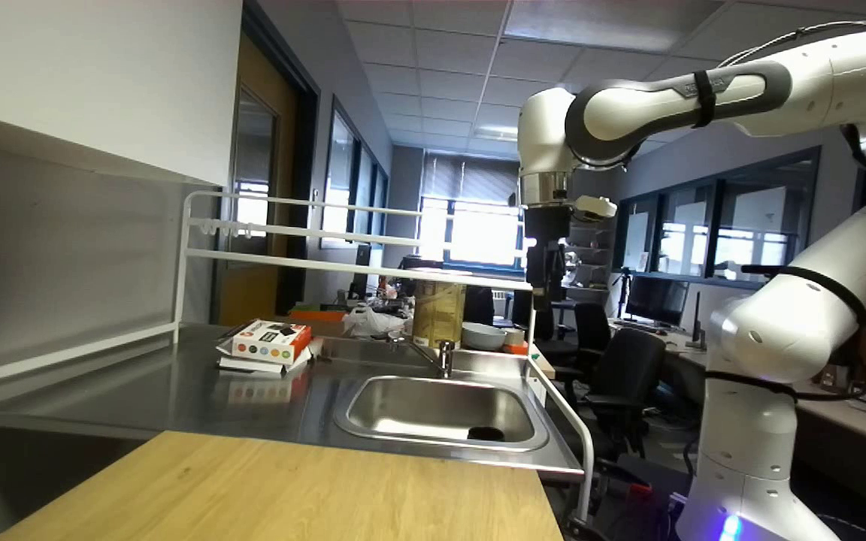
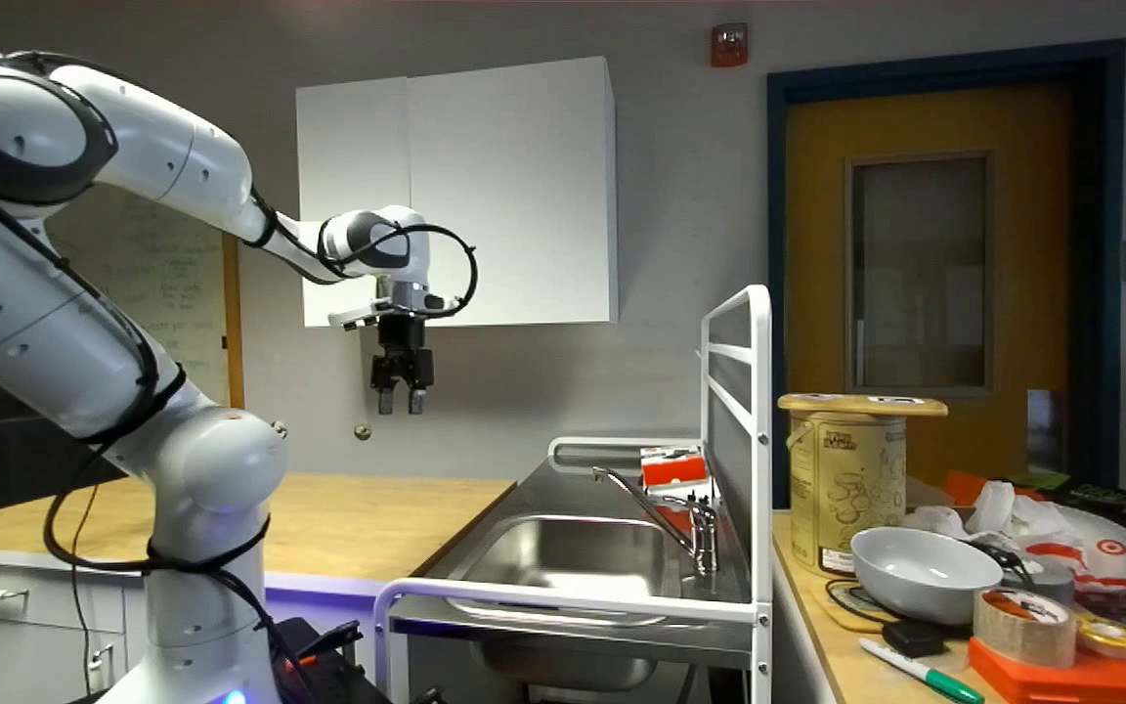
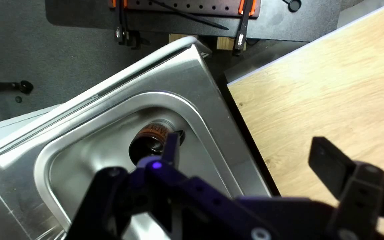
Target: Push the faucet to the right
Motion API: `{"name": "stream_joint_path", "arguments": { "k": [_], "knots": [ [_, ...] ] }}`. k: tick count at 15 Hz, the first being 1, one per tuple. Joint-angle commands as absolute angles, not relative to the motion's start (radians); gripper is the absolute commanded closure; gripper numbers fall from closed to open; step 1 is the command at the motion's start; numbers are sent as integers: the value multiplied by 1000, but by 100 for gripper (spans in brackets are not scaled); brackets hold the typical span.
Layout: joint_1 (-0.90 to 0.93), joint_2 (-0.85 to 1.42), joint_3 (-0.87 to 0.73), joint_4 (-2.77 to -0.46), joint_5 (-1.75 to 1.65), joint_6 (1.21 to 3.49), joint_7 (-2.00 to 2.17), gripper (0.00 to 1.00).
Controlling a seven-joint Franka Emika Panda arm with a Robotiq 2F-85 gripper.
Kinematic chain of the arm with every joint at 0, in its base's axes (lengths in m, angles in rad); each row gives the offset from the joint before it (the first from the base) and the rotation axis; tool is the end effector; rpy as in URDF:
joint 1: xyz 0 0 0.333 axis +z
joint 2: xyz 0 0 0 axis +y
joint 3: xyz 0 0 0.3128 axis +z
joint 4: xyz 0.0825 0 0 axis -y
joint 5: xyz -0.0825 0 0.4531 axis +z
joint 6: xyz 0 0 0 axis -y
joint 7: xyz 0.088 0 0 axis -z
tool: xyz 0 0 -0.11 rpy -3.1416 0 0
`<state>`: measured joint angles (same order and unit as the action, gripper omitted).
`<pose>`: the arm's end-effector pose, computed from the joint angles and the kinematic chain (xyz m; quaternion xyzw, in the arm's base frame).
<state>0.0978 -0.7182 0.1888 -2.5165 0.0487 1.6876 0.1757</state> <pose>0.3762 0.1158 0.4769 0.9972 0.0245 -0.0503 0.0493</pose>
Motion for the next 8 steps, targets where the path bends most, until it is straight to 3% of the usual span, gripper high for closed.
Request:
{"name": "stream_joint_path", "arguments": {
  "k": [1,8],
  "knots": [
    [102,-717,185,-2515,46,1686,178,0],
    [68,-608,180,-2444,58,1707,225,0]
  ]
}}
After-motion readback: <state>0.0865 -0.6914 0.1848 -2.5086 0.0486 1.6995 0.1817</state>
